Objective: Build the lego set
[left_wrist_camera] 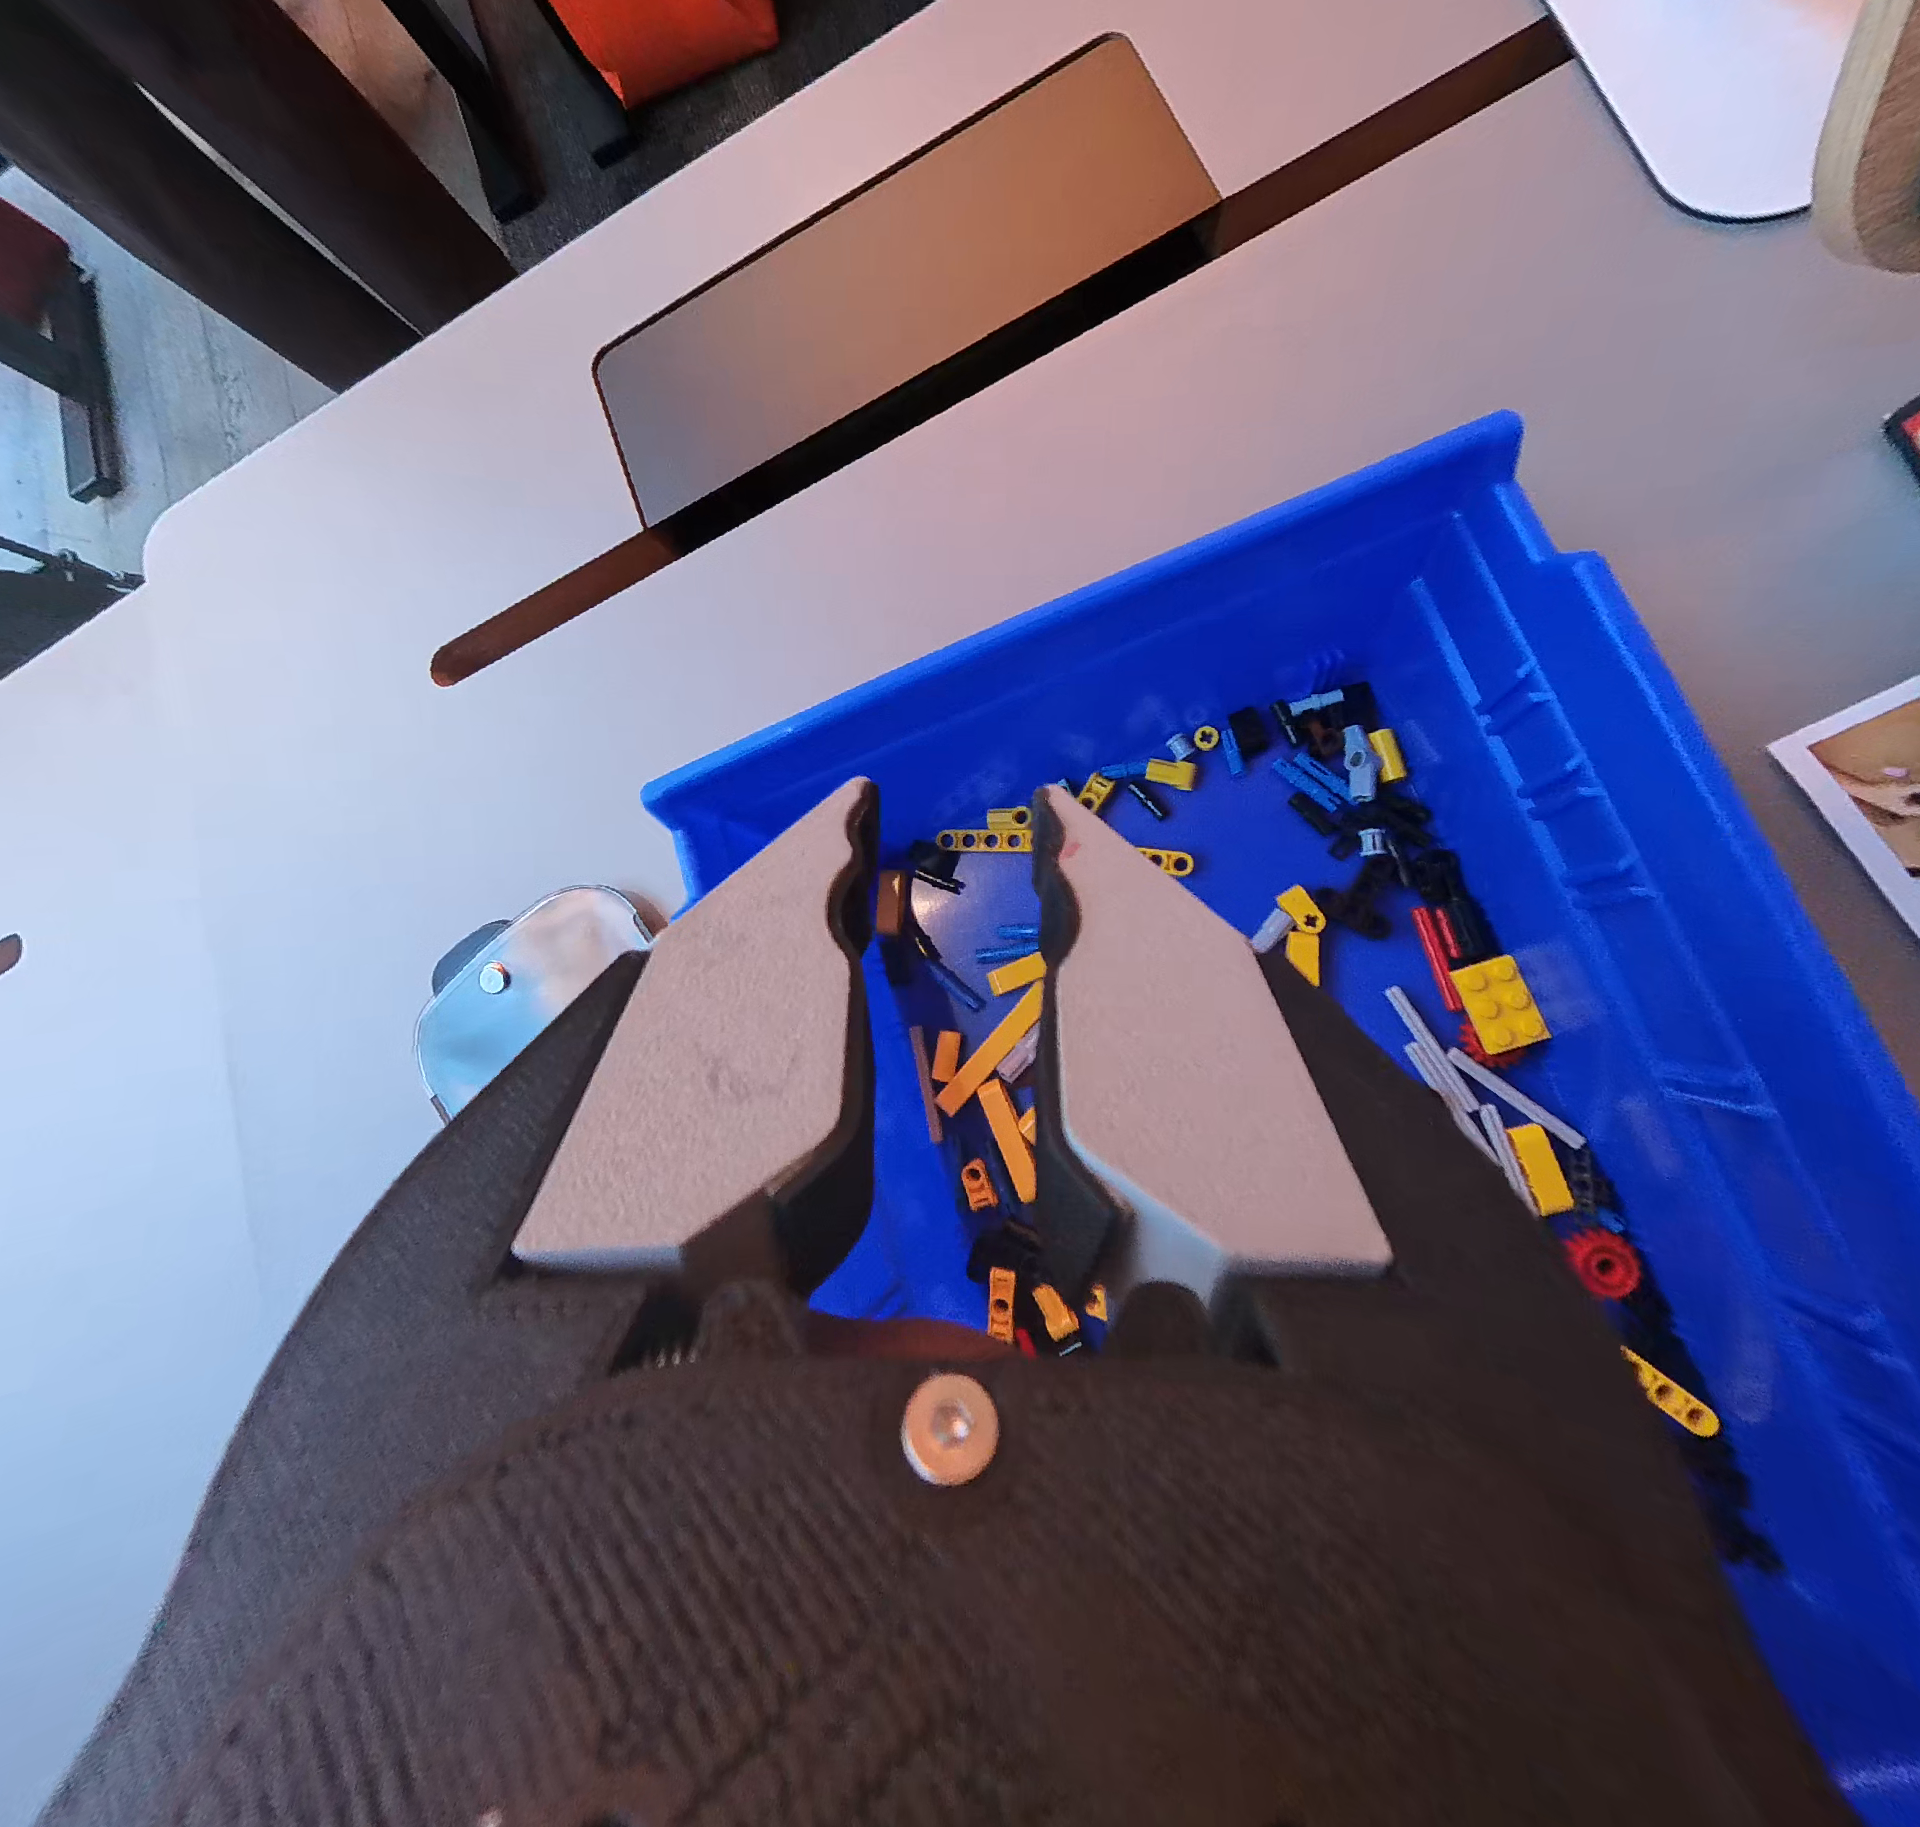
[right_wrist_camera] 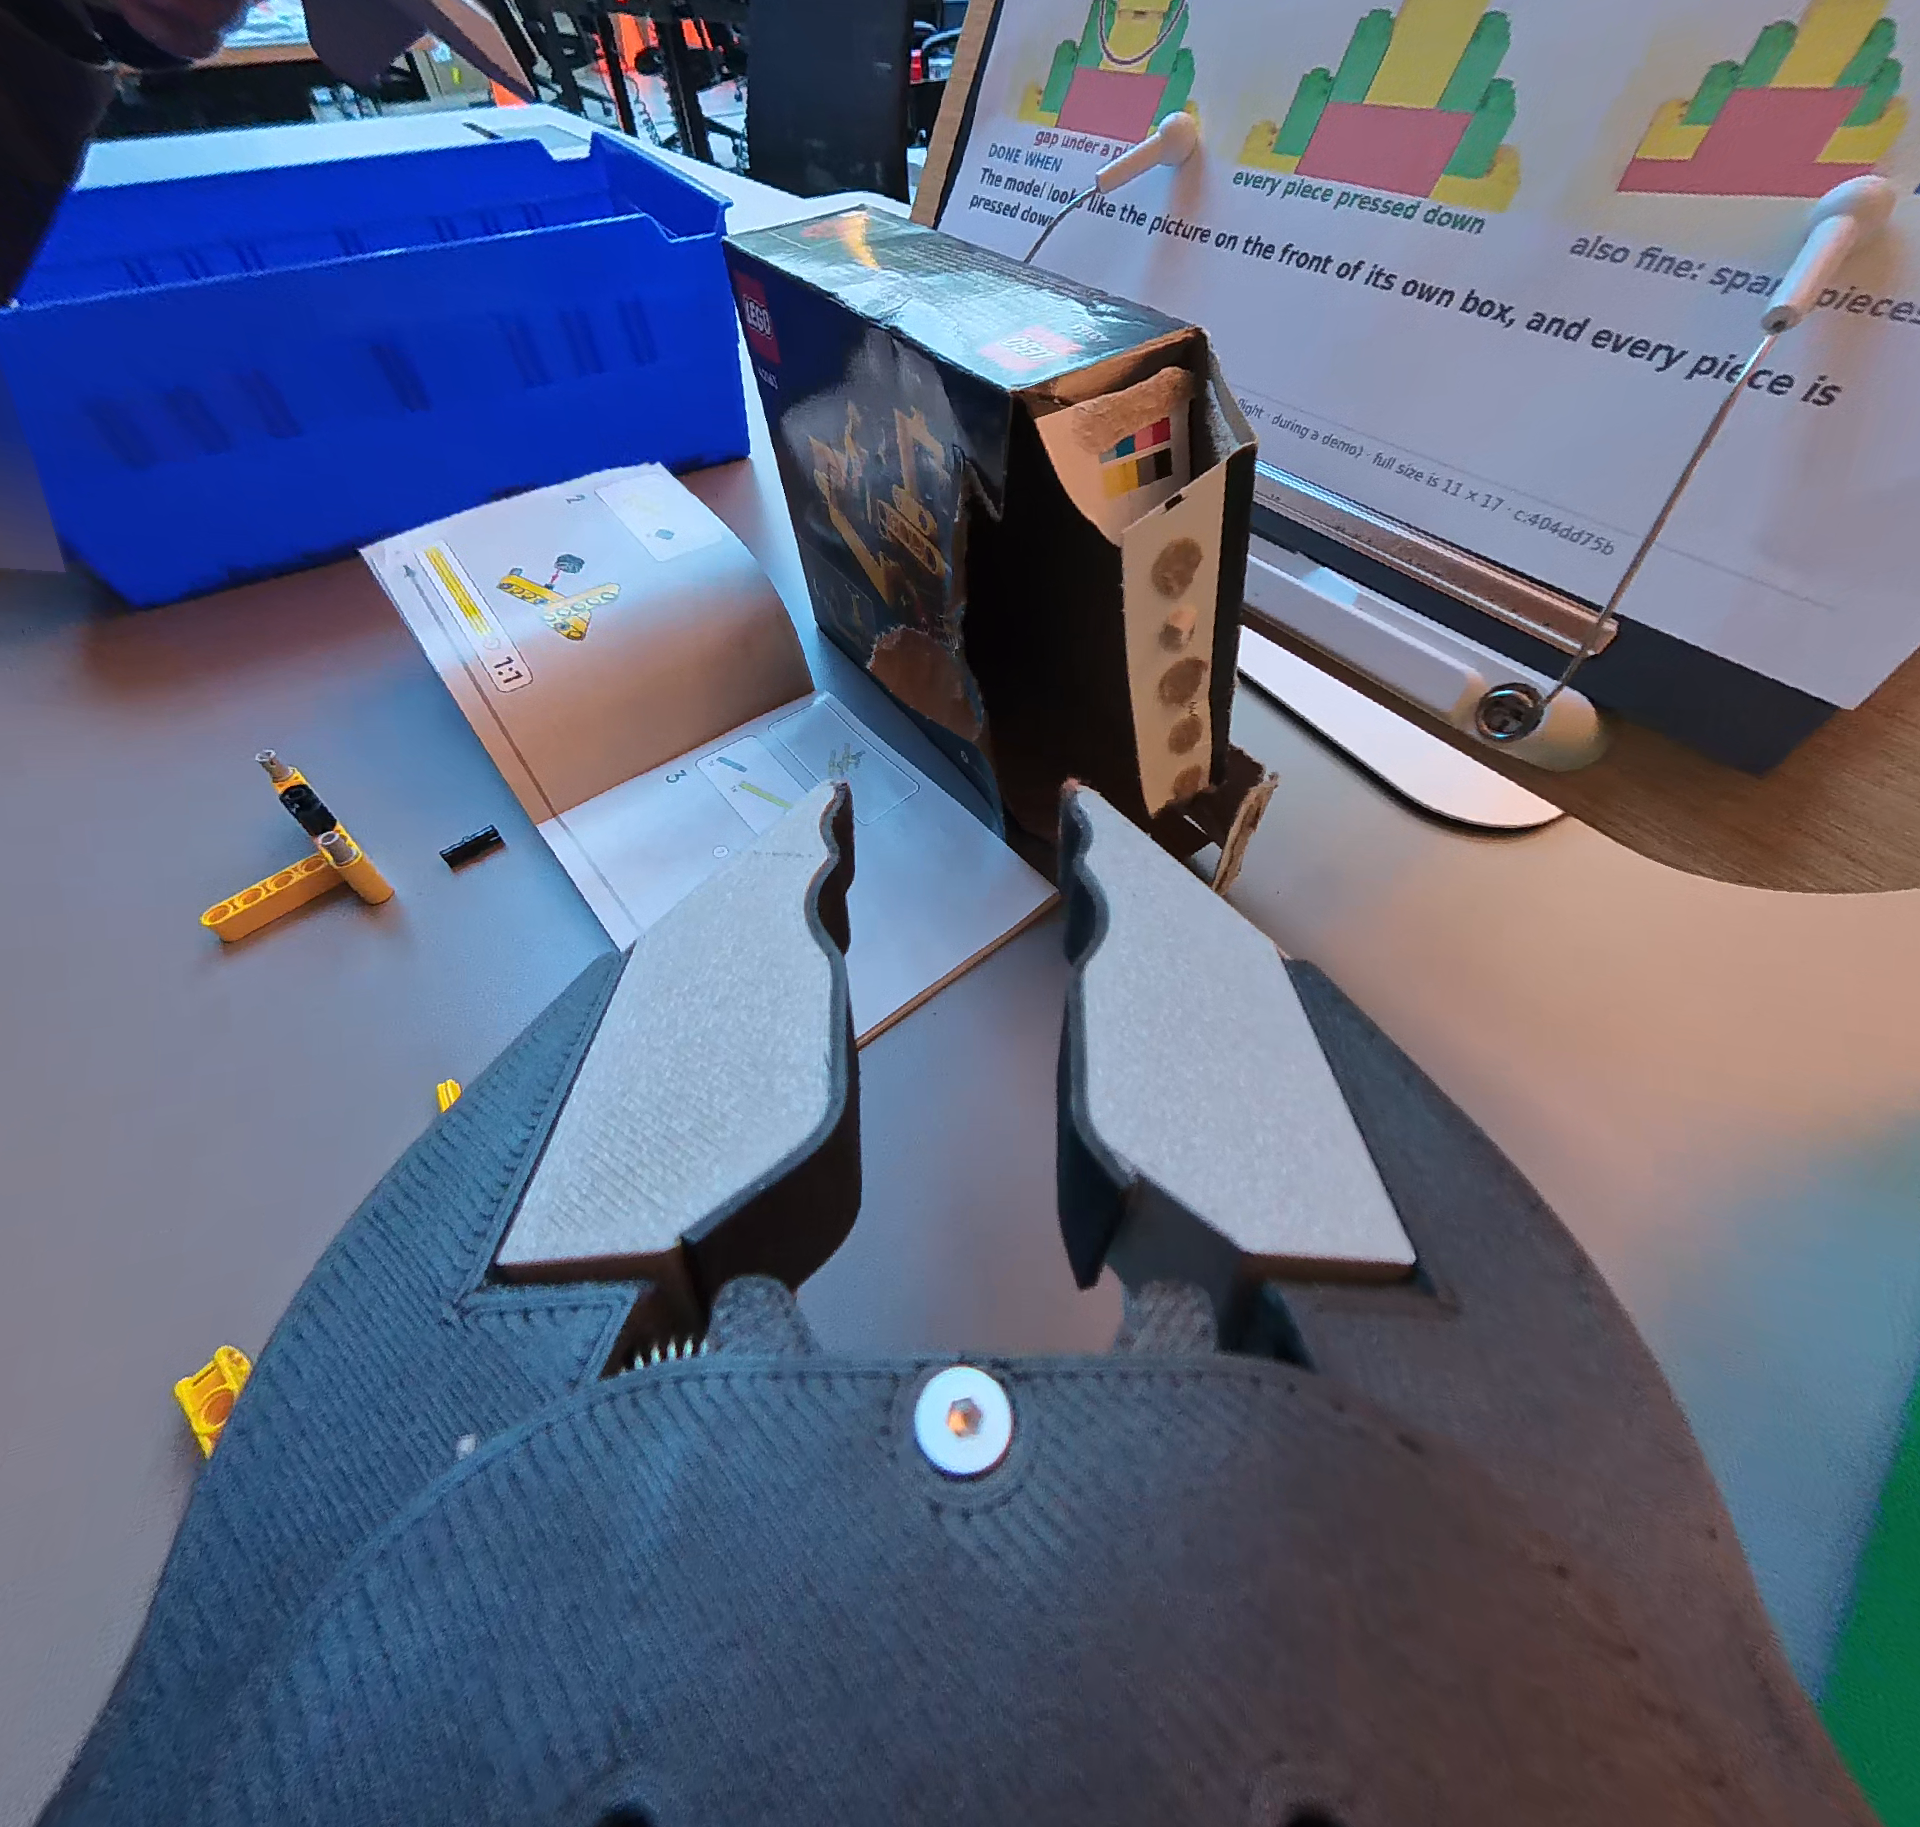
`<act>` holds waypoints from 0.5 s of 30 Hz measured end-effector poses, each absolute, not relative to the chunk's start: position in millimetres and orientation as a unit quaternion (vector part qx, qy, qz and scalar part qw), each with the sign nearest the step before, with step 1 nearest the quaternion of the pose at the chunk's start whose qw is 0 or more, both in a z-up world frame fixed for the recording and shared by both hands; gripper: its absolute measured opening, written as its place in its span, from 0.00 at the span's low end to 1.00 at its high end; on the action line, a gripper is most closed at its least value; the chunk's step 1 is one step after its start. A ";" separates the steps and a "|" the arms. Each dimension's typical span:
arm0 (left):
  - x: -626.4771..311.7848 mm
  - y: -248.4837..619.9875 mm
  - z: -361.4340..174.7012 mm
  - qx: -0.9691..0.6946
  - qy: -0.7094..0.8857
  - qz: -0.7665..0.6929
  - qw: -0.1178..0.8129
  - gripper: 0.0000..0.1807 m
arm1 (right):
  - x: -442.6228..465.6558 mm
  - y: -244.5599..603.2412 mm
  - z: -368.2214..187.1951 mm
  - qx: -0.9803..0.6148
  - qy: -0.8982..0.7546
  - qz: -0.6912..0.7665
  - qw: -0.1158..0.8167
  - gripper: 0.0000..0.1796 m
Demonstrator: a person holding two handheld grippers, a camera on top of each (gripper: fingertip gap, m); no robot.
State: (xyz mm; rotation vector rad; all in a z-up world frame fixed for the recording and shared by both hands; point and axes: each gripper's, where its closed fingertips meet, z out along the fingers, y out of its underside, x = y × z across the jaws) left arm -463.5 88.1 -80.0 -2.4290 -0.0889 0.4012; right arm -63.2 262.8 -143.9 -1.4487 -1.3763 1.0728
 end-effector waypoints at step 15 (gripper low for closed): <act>-383.8 74.1 -147.7 -0.965 0.165 0.070 0.191 0.21 | -63.6 264.8 -144.8 -0.583 -0.548 0.422 0.425 0.20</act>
